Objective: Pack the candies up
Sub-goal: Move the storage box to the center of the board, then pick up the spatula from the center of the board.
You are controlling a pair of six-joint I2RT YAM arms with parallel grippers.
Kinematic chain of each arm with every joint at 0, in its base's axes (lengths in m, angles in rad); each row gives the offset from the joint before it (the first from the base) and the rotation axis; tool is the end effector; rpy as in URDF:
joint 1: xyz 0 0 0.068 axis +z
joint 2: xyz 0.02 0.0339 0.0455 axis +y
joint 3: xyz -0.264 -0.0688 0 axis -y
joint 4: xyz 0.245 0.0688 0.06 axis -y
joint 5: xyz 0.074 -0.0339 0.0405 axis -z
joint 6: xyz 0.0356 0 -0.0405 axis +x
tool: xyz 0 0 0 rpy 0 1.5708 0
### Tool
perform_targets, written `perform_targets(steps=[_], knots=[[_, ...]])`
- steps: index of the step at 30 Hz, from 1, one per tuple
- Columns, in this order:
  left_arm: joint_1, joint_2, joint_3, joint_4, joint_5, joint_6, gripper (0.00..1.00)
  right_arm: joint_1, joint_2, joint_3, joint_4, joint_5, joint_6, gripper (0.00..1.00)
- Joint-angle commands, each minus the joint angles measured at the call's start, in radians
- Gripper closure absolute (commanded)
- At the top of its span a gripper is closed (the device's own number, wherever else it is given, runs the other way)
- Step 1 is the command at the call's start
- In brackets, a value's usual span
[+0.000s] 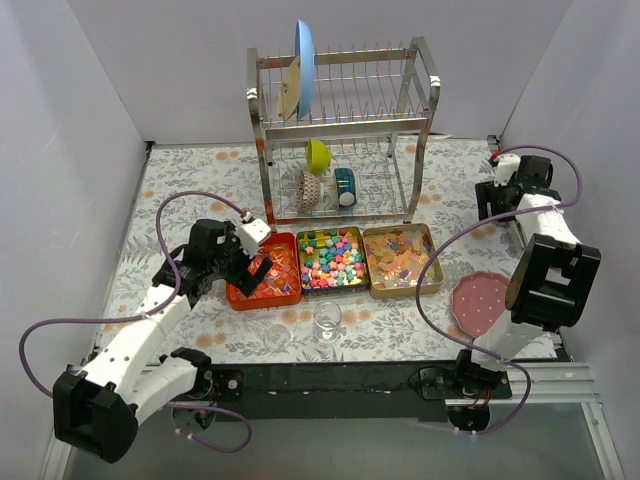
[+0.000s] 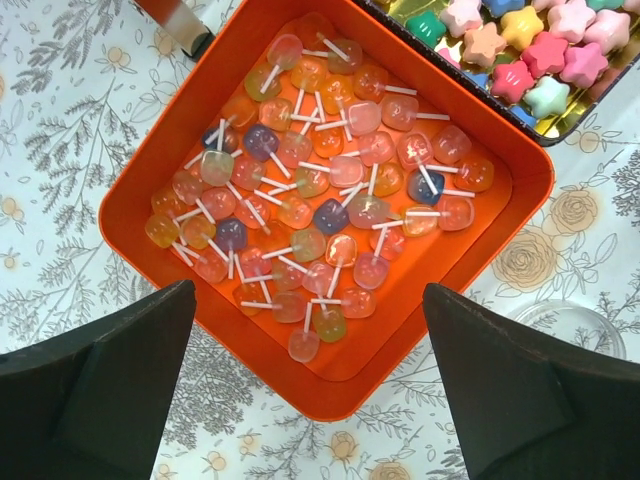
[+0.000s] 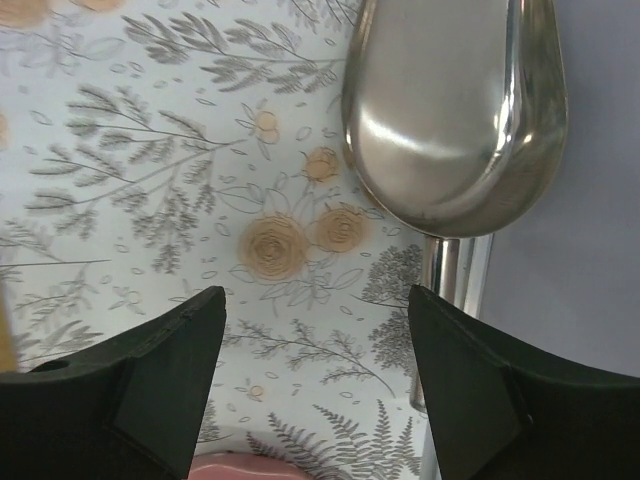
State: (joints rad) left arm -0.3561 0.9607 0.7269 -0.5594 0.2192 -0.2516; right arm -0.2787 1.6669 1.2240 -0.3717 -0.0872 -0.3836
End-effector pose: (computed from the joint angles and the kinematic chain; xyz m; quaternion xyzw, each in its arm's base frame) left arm 0.1822 -0.0760 0.2540 0.0894 0.9164 -0.2093 0.3293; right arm 0.3542 -0.0981 0.2459 -0.0647 0.9264 -0.0816 0.3619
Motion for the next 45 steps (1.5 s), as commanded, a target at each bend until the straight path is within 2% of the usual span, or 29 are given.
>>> perform_targets(steps=[1, 13, 25, 28, 32, 34, 37, 40, 41, 45], knots=[[-0.004, -0.039, -0.009, -0.003, -0.012, -0.049, 0.02, -0.027, 0.062, 0.091, 0.059, 0.115, -0.084, 0.19], [-0.006, 0.088, 0.106, -0.020, 0.029, -0.060, 0.02, -0.063, 0.149, 0.063, 0.125, 0.159, -0.159, 0.22], [-0.006, 0.139, 0.180, -0.065, 0.023, -0.038, 0.02, -0.100, 0.264, 0.126, 0.122, 0.096, -0.147, 0.33], [-0.006, 0.133, 0.187, -0.089, 0.006, -0.022, 0.02, -0.100, 0.286, 0.140, 0.103, 0.095, -0.159, 0.40], [-0.004, 0.141, 0.201, -0.102, -0.021, 0.005, 0.02, -0.097, 0.312, 0.160, 0.048, 0.034, -0.182, 0.56], [-0.004, 0.150, 0.210, -0.096, -0.027, 0.017, 0.02, -0.096, 0.301, 0.141, 0.053, 0.035, -0.187, 0.59], [-0.003, 0.159, 0.212, -0.085, -0.034, 0.029, 0.02, -0.094, 0.297, 0.147, 0.016, 0.027, -0.201, 0.71], [-0.004, 0.151, 0.215, -0.077, -0.046, 0.037, 0.02, -0.094, 0.281, 0.149, -0.007, 0.032, -0.198, 0.89], [-0.004, 0.150, 0.220, -0.077, -0.052, 0.029, 0.03, -0.094, 0.274, 0.152, -0.025, 0.026, -0.196, 0.98], [-0.027, 0.135, 0.246, -0.068, -0.066, 0.023, 0.03, -0.080, 0.179, 0.125, -0.035, 0.003, -0.161, 0.99]])
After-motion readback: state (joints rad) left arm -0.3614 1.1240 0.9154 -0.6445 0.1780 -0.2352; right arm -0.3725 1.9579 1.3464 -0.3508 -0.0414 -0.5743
